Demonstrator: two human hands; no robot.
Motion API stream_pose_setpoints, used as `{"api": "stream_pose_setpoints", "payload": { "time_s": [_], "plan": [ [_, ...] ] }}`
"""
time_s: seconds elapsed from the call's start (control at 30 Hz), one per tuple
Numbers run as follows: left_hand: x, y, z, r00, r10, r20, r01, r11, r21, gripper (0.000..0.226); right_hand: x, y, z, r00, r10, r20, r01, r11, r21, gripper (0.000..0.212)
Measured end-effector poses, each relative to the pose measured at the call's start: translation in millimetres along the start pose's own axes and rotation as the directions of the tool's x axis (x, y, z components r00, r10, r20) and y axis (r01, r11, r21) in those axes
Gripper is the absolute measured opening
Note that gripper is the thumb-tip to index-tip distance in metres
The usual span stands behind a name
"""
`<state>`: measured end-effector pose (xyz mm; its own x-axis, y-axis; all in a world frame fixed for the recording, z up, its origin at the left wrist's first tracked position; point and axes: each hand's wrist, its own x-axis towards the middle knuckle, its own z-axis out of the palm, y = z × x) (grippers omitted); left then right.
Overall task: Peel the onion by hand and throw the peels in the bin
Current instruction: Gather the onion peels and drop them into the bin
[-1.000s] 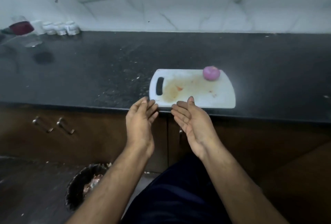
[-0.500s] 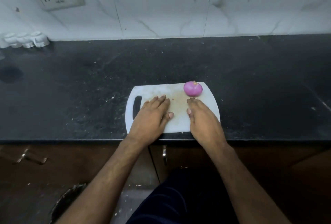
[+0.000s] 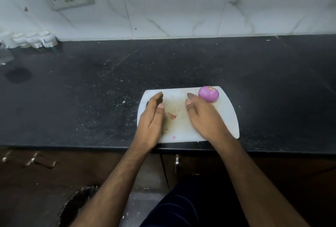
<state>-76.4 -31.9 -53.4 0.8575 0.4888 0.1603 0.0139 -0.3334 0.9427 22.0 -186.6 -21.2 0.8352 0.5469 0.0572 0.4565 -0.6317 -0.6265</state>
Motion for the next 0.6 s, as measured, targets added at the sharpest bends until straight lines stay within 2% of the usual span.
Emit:
{"api": "stream_pose_setpoints", "payload": {
  "time_s": [0.07, 0.13, 0.2, 0.23, 0.3, 0.33, 0.4, 0.43, 0.53, 0.6],
  "plan": [
    [1.5, -3.3, 1.0, 1.0, 0.002, -0.017, -0.003, 0.999, -0.052, 0.065, -4.9, -5.8, 16.0, 0.979, -0.116, 0.17, 0.151, 0.966, -0.211, 0.056],
    [3.3, -3.8, 1.8, 0.999, -0.022, -0.033, 0.018, 0.992, -0.126, 0.072, -13.6, -19.1, 31.9, 0.947, -0.2, 0.25, 0.251, 0.949, -0.189, 0.056],
    [3.5, -1.5, 1.0, 0.997, -0.056, -0.055, 0.042, 0.973, -0.225, 0.082, -21.9, -30.1, 37.6, 0.925, -0.24, 0.294, 0.249, 0.969, 0.008, 0.056],
    [3.7, -0.6, 0.2, 0.996, -0.064, -0.069, 0.042, 0.96, -0.278, 0.093, -25.0, -32.0, 36.6, 0.925, -0.237, 0.297, 0.195, 0.967, 0.164, 0.056],
    [2.1, 1.2, -2.8, 0.993, -0.06, -0.106, 0.022, 0.945, -0.328, 0.11, -28.6, -29.4, 23.0, 0.963, -0.172, 0.209, 0.063, 0.895, 0.442, 0.053],
    [0.3, 1.5, -4.1, 0.991, -0.046, -0.127, 0.003, 0.947, -0.322, 0.11, -28.5, -24.8, 12.7, 0.986, -0.118, 0.121, 0.044, 0.868, 0.494, 0.051],
    [-5.0, 1.1, -5.4, 0.987, -0.021, -0.157, -0.021, 0.964, -0.264, 0.102, -24.8, -6.0, -8.7, 0.999, -0.05, -0.014, 0.051, 0.902, 0.429, 0.046],
    [-7.2, 0.7, -4.7, 0.987, -0.016, -0.161, -0.023, 0.971, -0.236, 0.101, -22.4, 5.6, -17.1, 0.999, -0.041, -0.02, 0.045, 0.93, 0.365, 0.046],
    [-9.4, -2.0, -2.2, 0.994, -0.02, -0.111, -0.002, 0.981, -0.192, 0.11, -19.8, 27.1, -20.7, 0.988, -0.042, 0.152, 0.008, 0.976, 0.217, 0.06],
    [-5.6, -2.4, -2.4, 0.997, -0.022, -0.074, 0.01, 0.987, -0.158, 0.116, -19.2, 19.9, -8.7, 0.968, -0.091, 0.235, 0.048, 0.982, 0.18, 0.065]
  ]
}}
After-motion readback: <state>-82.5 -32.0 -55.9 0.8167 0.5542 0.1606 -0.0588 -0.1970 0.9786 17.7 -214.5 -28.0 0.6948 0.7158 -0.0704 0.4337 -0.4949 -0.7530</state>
